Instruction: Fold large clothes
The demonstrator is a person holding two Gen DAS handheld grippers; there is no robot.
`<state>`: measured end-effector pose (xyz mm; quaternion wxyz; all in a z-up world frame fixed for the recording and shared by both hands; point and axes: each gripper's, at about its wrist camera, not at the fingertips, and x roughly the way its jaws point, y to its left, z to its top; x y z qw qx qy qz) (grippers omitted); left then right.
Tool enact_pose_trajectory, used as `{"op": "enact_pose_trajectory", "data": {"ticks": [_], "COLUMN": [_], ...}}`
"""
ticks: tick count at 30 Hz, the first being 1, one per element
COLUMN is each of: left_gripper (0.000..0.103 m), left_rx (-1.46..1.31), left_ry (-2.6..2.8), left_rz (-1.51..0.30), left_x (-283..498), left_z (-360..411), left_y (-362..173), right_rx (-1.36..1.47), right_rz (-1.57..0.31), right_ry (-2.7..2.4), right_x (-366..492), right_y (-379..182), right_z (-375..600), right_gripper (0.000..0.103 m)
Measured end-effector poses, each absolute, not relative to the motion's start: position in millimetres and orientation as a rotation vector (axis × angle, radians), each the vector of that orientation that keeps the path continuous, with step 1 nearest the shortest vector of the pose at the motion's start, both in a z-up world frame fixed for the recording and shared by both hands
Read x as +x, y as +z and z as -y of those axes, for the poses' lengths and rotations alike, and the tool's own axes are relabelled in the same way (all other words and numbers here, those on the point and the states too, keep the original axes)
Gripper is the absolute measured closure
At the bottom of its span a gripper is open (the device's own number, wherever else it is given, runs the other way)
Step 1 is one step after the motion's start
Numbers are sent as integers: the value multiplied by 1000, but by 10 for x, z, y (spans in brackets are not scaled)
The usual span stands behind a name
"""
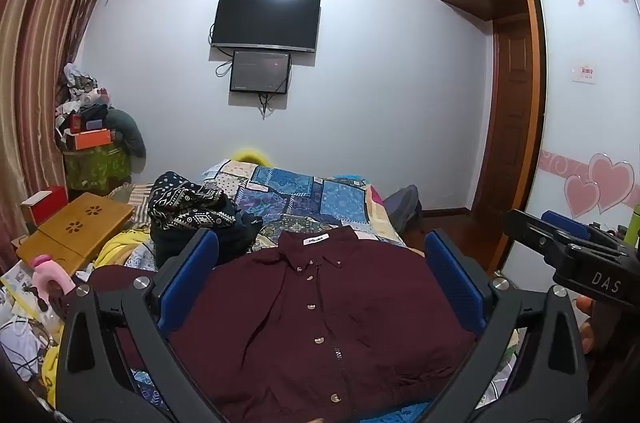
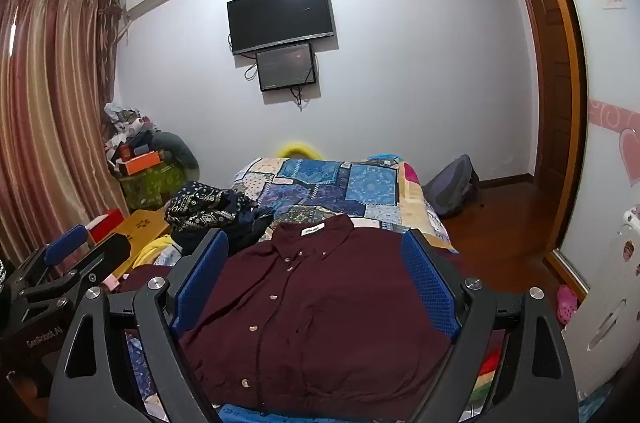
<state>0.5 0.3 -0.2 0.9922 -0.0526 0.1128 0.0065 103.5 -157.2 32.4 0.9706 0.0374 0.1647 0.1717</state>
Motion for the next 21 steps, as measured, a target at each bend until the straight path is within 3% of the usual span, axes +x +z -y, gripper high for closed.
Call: {"op": "enact_pose_trajectory", "data": {"ticks": [21], "left_gripper": [0], "left_rx": [-108], "left_ry": [30], "left_rz": [-230], "left_x": [-2], "left_z": [-94], "left_y": [-42], "right_rx": [78], "right_rz": [-335], "right_ry": [354], "right_x": [1006], "right_y": [267], "right_z": [1460], "right_gripper": [17]}}
